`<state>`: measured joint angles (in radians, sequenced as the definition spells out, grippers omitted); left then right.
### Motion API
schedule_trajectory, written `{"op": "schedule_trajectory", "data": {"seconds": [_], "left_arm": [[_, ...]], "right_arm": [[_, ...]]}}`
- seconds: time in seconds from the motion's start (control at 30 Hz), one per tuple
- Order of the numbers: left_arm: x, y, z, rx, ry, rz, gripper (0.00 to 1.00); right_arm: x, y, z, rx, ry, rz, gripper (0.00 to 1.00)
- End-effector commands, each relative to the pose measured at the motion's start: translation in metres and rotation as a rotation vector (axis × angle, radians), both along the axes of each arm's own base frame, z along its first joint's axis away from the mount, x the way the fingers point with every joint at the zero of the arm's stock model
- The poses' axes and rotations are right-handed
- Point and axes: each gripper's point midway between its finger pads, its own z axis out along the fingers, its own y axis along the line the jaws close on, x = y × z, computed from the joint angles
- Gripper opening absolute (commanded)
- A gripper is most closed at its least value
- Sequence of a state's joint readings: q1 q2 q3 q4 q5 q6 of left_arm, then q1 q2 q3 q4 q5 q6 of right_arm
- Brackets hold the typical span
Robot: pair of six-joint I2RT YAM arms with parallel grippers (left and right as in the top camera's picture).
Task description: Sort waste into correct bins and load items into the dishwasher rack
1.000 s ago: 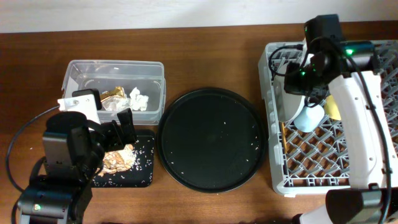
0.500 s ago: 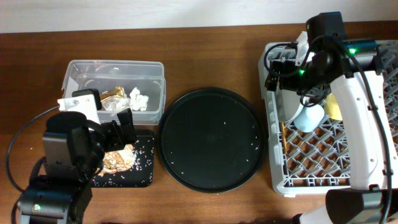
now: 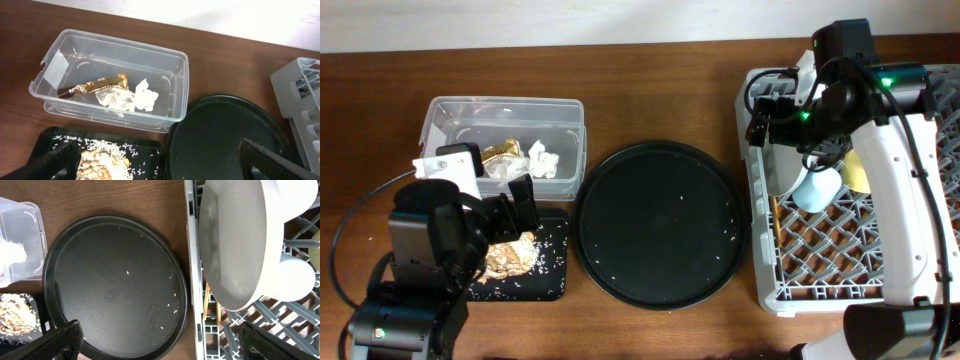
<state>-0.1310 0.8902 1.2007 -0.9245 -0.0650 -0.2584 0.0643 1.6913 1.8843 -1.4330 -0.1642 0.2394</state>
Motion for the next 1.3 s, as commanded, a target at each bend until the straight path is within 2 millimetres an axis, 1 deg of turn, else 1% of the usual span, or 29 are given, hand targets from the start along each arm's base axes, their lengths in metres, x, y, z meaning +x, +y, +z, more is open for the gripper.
{"op": "schedule_trajectory", "data": {"seconds": [0.0,0.17,0.27,0.33,0.4,0.47,0.53,0.63,0.67,0.7,0.77,0.87,0.9,0.93,1.0,1.1,1.17,1.2,1.27], "left_arm": [[0.000,0.004,0.006,-0.002,-0.017,0.023,0.99],[0.000,0.004,0.006,-0.002,-0.017,0.022,0.99],[0.000,0.004,0.006,-0.003,-0.018,0.022,1.00],[0.000,0.004,0.006,-0.003,-0.018,0.022,0.99],[0.000,0.004,0.006,-0.003,-0.017,0.022,0.99],[0.000,0.004,0.006,-0.003,-0.017,0.022,0.99],[0.000,0.004,0.006,-0.002,-0.018,0.022,0.99],[0.000,0.004,0.006,-0.003,-0.017,0.022,0.99],[0.000,0.004,0.006,-0.003,-0.017,0.022,0.99],[0.000,0.004,0.006,-0.003,-0.018,0.022,1.00],[0.000,0.004,0.006,-0.003,-0.017,0.022,0.99],[0.000,0.004,0.006,-0.003,-0.018,0.022,0.99],[0.000,0.004,0.006,-0.003,-0.017,0.022,0.99],[0.000,0.004,0.006,-0.003,-0.018,0.022,0.99],[0.000,0.004,0.006,-0.003,-0.018,0.022,0.99],[0.000,0.004,0.006,-0.003,-0.018,0.022,0.99],[0.000,0.004,0.006,-0.003,-0.018,0.022,0.99],[0.000,0.004,0.006,-0.003,-0.017,0.022,0.99],[0.000,0.004,0.006,-0.003,-0.017,0.022,0.99]], "right_arm": [[0.001,0.002,0.008,0.013,-0.022,0.003,0.98],[0.001,0.002,0.008,0.014,-0.022,0.003,0.98],[0.002,0.002,0.004,0.009,-0.011,0.003,0.98],[0.001,0.002,0.007,0.010,-0.021,0.004,0.98],[-0.004,0.002,0.017,0.012,-0.051,0.004,0.98],[-0.012,0.002,0.034,0.015,-0.101,0.005,0.98],[-0.023,0.001,0.055,0.020,-0.166,0.005,0.98],[-0.048,-0.001,0.090,0.027,-0.280,0.005,0.99],[-0.059,-0.002,0.103,0.030,-0.327,0.005,0.98],[-0.075,-0.003,0.121,0.034,-0.391,0.005,0.99],[-0.103,-0.005,0.149,0.041,-0.504,0.005,0.98],[-0.141,-0.009,0.177,0.043,-0.635,0.000,0.98],[-0.166,-0.010,0.191,0.048,-0.710,0.001,0.98],[-0.184,-0.012,0.198,0.048,-0.761,-0.002,0.98],[-0.215,-0.017,0.201,0.041,-0.832,-0.013,0.99],[-0.253,-0.024,0.195,0.032,-0.945,-0.033,0.98],[-0.271,-0.026,0.186,0.031,-1.023,-0.041,0.98],[-0.282,-0.030,0.177,0.025,-1.084,-0.057,0.98],[-0.290,-0.032,0.163,0.027,-1.155,-0.064,0.98]]}}
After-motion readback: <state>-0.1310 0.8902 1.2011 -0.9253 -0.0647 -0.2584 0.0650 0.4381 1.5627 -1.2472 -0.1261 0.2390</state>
